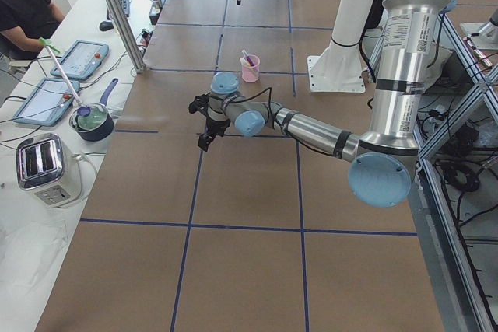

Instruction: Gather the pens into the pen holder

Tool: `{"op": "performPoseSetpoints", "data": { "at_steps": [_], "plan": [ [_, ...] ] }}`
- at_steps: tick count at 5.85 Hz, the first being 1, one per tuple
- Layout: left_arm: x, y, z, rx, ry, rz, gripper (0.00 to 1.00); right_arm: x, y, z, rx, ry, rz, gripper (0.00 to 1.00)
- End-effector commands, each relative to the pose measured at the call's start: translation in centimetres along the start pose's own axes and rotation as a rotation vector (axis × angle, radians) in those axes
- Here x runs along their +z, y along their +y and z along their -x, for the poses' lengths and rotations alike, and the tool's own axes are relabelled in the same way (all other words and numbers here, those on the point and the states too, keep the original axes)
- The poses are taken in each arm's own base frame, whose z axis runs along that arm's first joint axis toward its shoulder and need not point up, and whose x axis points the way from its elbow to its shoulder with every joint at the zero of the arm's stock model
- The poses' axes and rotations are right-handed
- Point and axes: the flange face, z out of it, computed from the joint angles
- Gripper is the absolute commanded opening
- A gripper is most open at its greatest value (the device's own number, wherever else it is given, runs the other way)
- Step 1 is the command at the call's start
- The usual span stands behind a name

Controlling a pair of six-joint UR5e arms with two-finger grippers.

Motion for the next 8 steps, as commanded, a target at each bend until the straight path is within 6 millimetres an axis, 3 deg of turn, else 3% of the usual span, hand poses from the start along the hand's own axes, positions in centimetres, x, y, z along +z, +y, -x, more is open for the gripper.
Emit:
{"op": "performPoseSetpoints", "data": {
  "at_steps": [1,2,4,5,6,7,8],
  "plan": [
    [-6.2,3.9,10.3,-0.214,0.075,0.112,1.00,0.4,2.4,-13.8,-0.099,0.092,0.078,1.00],
    [-8.0,5.4,11.7,-0.321,0.121,0.147,1.00,-1.1,3.6,-19.0,-0.130,0.116,0.103,1.00],
    [-8.4,8.1,13.7,-0.381,0.113,0.155,1.00,-5.6,4.8,-27.9,-0.050,0.090,0.146,1.00],
    [-9.4,8.3,14.3,-0.408,0.106,0.151,1.00,-7.6,7.3,-31.0,0.023,0.079,0.123,1.00],
    [-9.5,8.2,14.3,-0.419,0.106,0.162,1.00,-8.8,8.8,-33.0,0.072,0.087,0.106,1.00],
    [-9.7,8.5,14.3,-0.427,0.106,0.168,1.00,-8.5,11.3,-34.4,0.109,0.101,0.126,1.00],
    [-8.3,11.8,14.7,-0.463,0.104,0.201,1.00,-8.2,12.7,-34.8,0.122,0.102,0.138,1.00]
  ]
}}
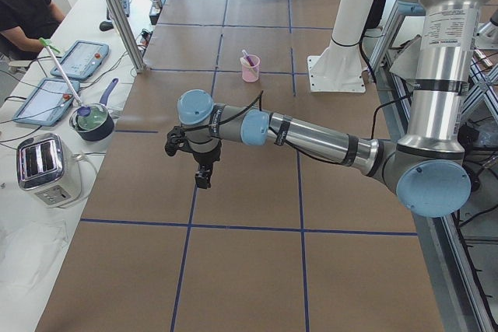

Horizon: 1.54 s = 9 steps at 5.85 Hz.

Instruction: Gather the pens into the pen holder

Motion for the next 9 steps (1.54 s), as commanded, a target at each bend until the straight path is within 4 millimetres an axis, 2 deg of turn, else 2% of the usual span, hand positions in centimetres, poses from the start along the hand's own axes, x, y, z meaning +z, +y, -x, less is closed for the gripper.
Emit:
{"op": "performPoseSetpoints", "data": {
  "at_steps": [1,3,4,5,6,8,9],
  "plan": [
    [1.3,2.2,1.6,-0.040,-0.005,0.026,1.00,0.7,2.3,-1.0,0.026,0.000,0.019,1.00],
    [2.2,3.3,2.6,-0.042,-0.004,0.044,1.00,0.7,2.3,-1.0,0.034,-0.011,0.024,1.00],
    [1.6,4.8,3.0,0.012,0.003,0.020,1.00,0.9,2.6,-1.1,0.044,-0.011,0.036,1.00],
    [2.2,5.3,4.3,-0.009,-0.008,0.033,1.00,1.1,2.8,-1.0,0.046,-0.010,0.049,1.00],
    [2.5,5.2,4.4,-0.016,-0.006,0.039,1.00,0.8,2.8,-0.5,0.057,-0.014,0.068,1.00],
    [2.8,5.2,4.8,-0.028,-0.004,0.045,1.00,-1.0,2.7,1.6,0.084,-0.017,0.102,1.00],
    [2.8,5.2,4.8,-0.028,-0.004,0.045,1.00,-0.9,2.5,3.0,0.063,-0.020,0.134,1.00]
  ]
}}
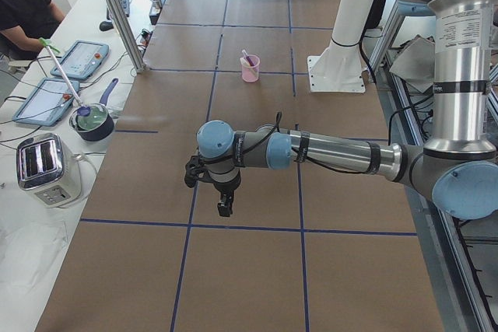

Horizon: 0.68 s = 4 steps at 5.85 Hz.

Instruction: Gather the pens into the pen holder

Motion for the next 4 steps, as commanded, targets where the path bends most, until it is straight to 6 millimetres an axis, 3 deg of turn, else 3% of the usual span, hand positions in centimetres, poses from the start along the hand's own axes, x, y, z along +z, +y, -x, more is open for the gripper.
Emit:
{"op": "performPoseSetpoints", "data": {
  "at_steps": [1,3,4],
  "plan": [
    [0.3,0.2,0.4,0.004,-0.001,0.005,1.00,0.0,0.2,1.1,-0.018,0.001,0.033,1.00],
    [1.3,2.6,1.2,-0.028,0.003,0.027,1.00,0.1,0.3,1.0,-0.023,0.010,0.029,1.00],
    [1.3,2.9,1.3,-0.019,0.005,0.025,1.00,0.0,0.3,1.1,-0.024,0.005,0.028,1.00]
  ]
}}
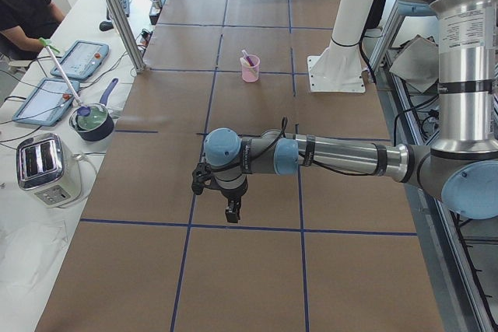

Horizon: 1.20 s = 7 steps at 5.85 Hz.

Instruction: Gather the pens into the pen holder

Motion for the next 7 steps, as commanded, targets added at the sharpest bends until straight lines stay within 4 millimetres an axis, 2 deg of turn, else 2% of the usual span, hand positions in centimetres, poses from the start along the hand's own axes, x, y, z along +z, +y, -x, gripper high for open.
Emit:
{"op": "performPoseSetpoints", "data": {
  "at_steps": [1,2,4,5,6,7],
  "plan": [
    [0.3,0.1,0.4,-0.009,0.002,0.003,1.00,0.0,0.1,0.0,-0.001,-0.003,-0.001,1.00],
    [-0.3,-0.4,-0.3,-0.004,0.007,-0.006,1.00,0.0,0.0,0.0,-0.001,-0.003,-0.001,1.00],
    [-0.2,0.2,-0.1,0.010,0.009,-0.007,1.00,0.1,0.1,-0.1,0.001,-0.004,0.001,1.00],
    [-0.7,-0.4,-0.7,0.002,0.007,-0.011,1.00,0.2,0.2,-0.1,0.003,-0.005,0.002,1.00],
    [-1.8,-0.3,-2.0,0.020,0.029,-0.031,1.00,0.4,0.6,-0.3,0.008,-0.005,0.006,1.00],
    [-1.9,0.1,-2.1,0.025,0.032,-0.033,1.00,0.4,0.7,-0.3,0.007,-0.005,0.005,1.00]
  ]
}}
